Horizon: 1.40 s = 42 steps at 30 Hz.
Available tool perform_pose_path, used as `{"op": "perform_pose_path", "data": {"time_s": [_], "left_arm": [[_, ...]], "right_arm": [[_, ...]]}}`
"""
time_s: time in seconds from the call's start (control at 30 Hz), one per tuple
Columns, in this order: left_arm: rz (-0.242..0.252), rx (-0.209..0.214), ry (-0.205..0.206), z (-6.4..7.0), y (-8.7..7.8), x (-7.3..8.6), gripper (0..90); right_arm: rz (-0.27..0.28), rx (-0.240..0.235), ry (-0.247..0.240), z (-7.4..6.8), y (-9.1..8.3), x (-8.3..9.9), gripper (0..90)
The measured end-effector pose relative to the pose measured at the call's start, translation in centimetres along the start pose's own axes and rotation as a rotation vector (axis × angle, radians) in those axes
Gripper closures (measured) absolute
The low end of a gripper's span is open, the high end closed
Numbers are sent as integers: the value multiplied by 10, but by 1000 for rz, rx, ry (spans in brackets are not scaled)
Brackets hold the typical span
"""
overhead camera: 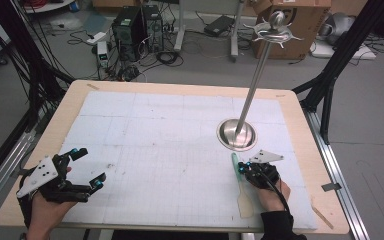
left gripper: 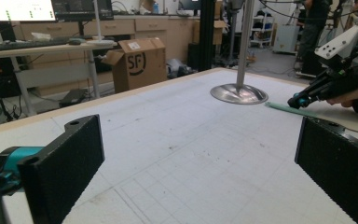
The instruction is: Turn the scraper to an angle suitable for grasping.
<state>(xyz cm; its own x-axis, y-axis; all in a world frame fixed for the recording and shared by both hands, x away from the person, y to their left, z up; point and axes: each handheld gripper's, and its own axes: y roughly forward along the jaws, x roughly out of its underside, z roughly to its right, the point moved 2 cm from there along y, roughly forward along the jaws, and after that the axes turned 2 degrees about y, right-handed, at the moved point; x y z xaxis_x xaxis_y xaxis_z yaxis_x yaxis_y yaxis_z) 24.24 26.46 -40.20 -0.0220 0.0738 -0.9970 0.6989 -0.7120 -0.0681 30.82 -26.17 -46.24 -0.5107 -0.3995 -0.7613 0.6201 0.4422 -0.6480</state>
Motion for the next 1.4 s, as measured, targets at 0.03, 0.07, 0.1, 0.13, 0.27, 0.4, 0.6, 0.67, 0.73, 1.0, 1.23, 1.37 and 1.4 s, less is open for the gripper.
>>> {"op": "perform_pose_path", "data": {"time_s": [0.03,0.07,0.1,0.13,0.27,0.4,0.6,0.67,0.73,1.0,1.23,1.37,1.4], "left_arm": [[0,-2,-1,0,0,0,17],[-1,-2,-1,0,-1,0,17],[-2,-2,1,0,-1,0,17],[-2,-2,1,0,-1,0,17],[-3,-4,1,0,-2,0,17],[-4,-6,0,-1,-3,1,17],[-1,-5,-8,0,-1,2,17],[-6,-3,-5,0,-1,2,17],[-7,-3,-5,0,-1,2,17],[-4,-4,-5,0,-2,2,17],[-5,-6,-4,-1,-3,2,17],[-4,-6,-3,-1,-3,1,17],[-2,-7,-7,0,-3,1,17]], "right_arm": [[3,-7,-1,-1,1,-1,900],[3,-18,-2,-2,2,-1,900],[4,-24,-7,-3,2,-2,900],[1,-28,-10,-4,3,-3,900],[-6,-73,-36,-12,6,-7,900],[-22,-114,-73,-22,10,-12,900],[-30,-182,-136,-36,14,-17,900],[-38,-193,-152,-42,16,-20,900],[-45,-206,-160,-47,17,-22,900],[-59,-244,-202,-66,23,-29,900],[-65,-286,-233,-81,27,-33,900],[-75,-326,-290,-95,28,-37,900],[-78,-319,-307,-97,29,-37,900]]}}
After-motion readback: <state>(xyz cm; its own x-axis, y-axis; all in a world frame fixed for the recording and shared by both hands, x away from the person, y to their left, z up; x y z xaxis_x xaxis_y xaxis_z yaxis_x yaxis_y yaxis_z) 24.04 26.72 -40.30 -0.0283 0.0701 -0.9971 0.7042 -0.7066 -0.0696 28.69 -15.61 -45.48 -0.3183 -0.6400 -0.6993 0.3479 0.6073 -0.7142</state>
